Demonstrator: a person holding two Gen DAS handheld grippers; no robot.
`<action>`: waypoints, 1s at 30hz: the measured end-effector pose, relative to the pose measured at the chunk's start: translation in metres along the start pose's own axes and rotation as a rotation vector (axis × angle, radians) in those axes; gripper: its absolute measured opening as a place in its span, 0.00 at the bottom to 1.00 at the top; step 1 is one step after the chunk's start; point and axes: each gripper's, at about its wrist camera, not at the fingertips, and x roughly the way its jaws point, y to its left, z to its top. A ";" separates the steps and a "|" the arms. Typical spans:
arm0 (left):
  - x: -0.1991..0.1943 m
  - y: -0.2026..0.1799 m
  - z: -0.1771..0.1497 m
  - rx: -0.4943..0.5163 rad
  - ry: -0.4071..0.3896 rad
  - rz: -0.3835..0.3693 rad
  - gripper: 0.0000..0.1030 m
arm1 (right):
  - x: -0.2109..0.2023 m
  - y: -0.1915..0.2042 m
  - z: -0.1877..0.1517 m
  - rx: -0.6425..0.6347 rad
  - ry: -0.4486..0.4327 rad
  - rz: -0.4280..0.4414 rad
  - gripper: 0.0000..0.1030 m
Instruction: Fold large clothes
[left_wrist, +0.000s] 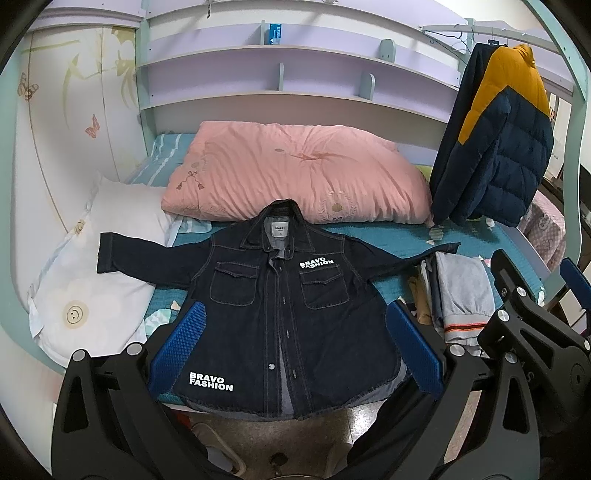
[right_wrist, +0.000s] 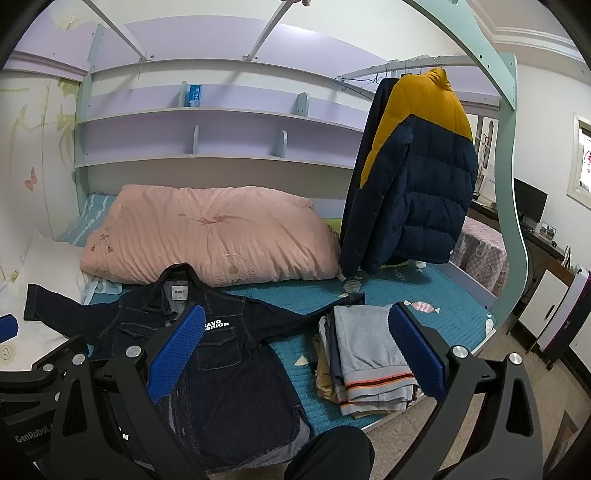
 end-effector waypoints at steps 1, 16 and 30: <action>0.000 0.000 0.000 0.000 0.000 0.000 0.95 | 0.000 0.001 -0.001 0.001 0.000 0.001 0.93; 0.008 -0.002 0.004 -0.004 0.023 -0.003 0.95 | 0.005 0.001 -0.003 0.002 0.026 0.006 0.93; 0.011 -0.002 0.003 -0.008 0.028 -0.007 0.95 | 0.007 0.002 -0.001 -0.001 0.036 0.002 0.93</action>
